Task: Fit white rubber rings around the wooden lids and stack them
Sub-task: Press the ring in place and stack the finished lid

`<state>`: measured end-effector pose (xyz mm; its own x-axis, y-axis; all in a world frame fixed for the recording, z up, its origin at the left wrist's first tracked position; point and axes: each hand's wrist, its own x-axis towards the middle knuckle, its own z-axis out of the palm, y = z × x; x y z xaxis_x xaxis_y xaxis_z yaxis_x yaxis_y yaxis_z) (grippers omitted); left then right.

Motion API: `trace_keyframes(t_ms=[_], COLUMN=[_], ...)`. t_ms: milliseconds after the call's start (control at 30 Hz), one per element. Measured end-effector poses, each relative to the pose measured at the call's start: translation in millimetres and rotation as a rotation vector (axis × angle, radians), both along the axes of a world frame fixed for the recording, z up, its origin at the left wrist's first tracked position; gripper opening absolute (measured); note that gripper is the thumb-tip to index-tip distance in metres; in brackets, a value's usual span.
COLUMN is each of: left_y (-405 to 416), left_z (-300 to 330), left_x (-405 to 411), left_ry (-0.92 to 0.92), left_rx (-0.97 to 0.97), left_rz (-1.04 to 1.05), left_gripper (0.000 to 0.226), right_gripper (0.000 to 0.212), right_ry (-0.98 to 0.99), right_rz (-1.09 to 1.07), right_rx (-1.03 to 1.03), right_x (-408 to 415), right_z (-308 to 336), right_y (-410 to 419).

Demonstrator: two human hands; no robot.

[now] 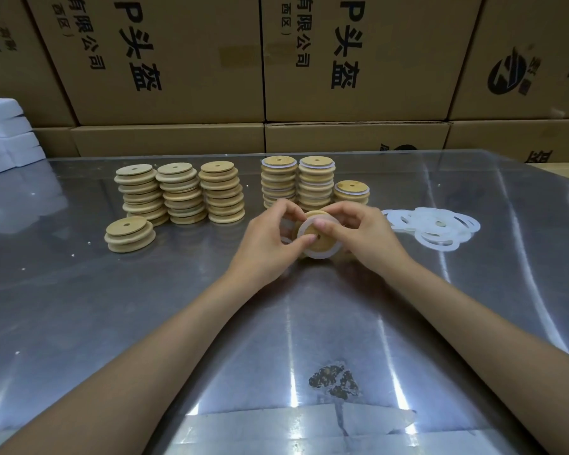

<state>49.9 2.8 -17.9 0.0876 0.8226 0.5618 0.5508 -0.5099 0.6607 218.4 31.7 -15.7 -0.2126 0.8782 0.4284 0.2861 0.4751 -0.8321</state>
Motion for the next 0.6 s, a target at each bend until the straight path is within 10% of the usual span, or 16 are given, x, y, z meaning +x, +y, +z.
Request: trace_keyframes(t_ms=[600], left_y=[0.2], left_z=[3.3], left_x=[-1.9], left_ry=[-0.407], left_rx=[-0.192], left_rz=[-0.010], left_gripper=[0.005], right_gripper=[0.006], right_ry=[0.235], right_rz=[0.022], right_rx=[-0.096], right_x=[-3.1], right_z=[1.0], right_y=[-5.4])
